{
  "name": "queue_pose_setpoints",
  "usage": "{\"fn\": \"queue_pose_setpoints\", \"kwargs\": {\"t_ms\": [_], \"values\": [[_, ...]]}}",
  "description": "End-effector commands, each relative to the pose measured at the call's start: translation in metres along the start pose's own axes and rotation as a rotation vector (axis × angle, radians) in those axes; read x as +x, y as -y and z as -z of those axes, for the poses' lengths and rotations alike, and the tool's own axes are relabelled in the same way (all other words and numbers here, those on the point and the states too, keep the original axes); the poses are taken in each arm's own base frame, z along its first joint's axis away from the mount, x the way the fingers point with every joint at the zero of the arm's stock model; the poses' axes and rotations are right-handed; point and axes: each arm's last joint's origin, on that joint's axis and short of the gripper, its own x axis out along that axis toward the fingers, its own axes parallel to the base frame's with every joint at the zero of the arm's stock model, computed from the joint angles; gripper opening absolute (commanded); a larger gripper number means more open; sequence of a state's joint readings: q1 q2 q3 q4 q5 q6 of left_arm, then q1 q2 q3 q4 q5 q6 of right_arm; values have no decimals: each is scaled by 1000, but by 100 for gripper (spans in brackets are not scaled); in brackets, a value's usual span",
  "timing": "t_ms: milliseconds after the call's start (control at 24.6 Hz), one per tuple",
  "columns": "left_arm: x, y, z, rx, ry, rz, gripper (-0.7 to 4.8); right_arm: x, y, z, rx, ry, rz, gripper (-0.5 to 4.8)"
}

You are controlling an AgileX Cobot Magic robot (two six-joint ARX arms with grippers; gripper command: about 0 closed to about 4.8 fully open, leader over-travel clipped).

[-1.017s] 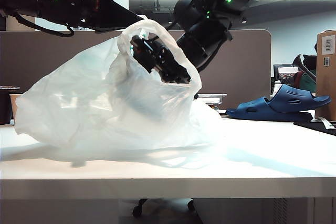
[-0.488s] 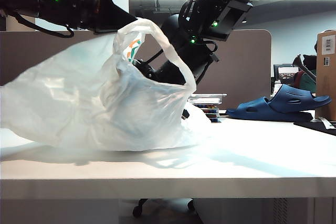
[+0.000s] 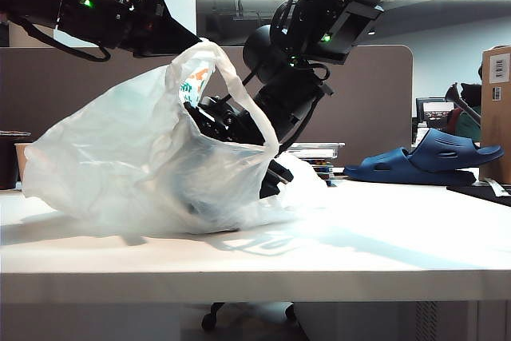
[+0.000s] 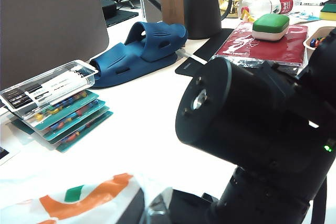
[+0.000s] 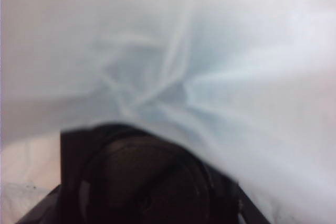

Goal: Put the power bank into the bag.

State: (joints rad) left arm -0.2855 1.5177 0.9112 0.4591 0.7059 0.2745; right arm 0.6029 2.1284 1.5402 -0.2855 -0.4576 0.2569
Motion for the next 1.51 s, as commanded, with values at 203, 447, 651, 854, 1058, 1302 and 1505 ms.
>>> {"fn": "queue_pose_setpoints", "kwargs": {"t_ms": [203, 447, 651, 854, 1058, 1302, 1505], "values": [[-1, 1, -3, 9, 23, 35, -6, -3, -5, -6, -15, 36, 0, 392], [-1, 0, -3, 9, 22, 33, -6, -4, -4, -6, -12, 35, 5, 445], [-1, 0, -3, 9, 19, 21, -6, -10, -3, -3, 11, -1, 18, 444], [-1, -1, -3, 9, 7, -22, -6, -26, -4, -4, 34, -29, 43, 444], [-1, -2, -3, 9, -3, -62, -6, -51, -2, -9, 58, -12, 99, 440], [-1, -4, -2, 10, -21, -126, -6, -93, -7, -21, 56, 64, 108, 440], [-2, -7, -1, 11, -50, -230, -6, -133, -11, -28, 24, 139, 126, 438]]}}
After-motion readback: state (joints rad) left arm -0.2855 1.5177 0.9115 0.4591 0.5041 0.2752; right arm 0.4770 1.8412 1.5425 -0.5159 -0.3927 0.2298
